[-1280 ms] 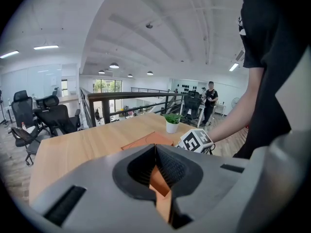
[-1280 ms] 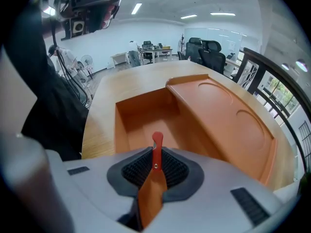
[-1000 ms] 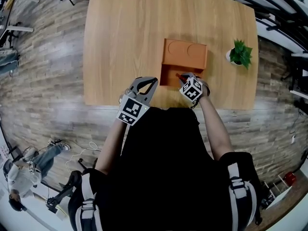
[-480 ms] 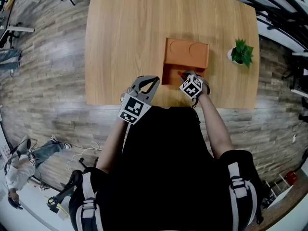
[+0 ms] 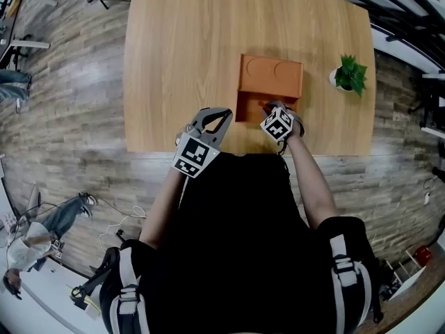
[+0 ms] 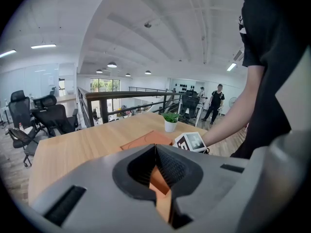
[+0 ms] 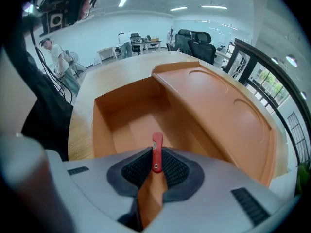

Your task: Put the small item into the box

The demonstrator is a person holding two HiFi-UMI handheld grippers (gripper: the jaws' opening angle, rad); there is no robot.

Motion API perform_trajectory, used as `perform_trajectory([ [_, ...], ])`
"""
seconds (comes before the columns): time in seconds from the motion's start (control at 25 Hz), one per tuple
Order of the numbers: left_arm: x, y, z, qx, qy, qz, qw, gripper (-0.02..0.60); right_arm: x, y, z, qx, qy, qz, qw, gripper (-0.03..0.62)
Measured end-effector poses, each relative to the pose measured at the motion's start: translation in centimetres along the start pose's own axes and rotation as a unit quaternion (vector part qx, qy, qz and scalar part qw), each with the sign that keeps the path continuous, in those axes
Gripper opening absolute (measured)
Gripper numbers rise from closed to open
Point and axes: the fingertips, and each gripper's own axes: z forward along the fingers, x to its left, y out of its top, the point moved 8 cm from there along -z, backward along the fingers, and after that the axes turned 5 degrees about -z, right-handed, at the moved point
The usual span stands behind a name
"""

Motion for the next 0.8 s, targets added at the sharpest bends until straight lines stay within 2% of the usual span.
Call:
perform_trajectory([
  [0.52,-0.5,0.0,-0.4,0.000,-0.023,0.006,0.9997,0.023,0.4,0.0,-1.0,-0.015,-0.024,0.029,0.999,0.091],
  [0.8,-0.5,0.3,-0.4,-0.002,-0.043,0.024,0.9988,0.023,1.0,-0.5,-2.9,-0.039,-0.060,0.070,0.995,0.089],
])
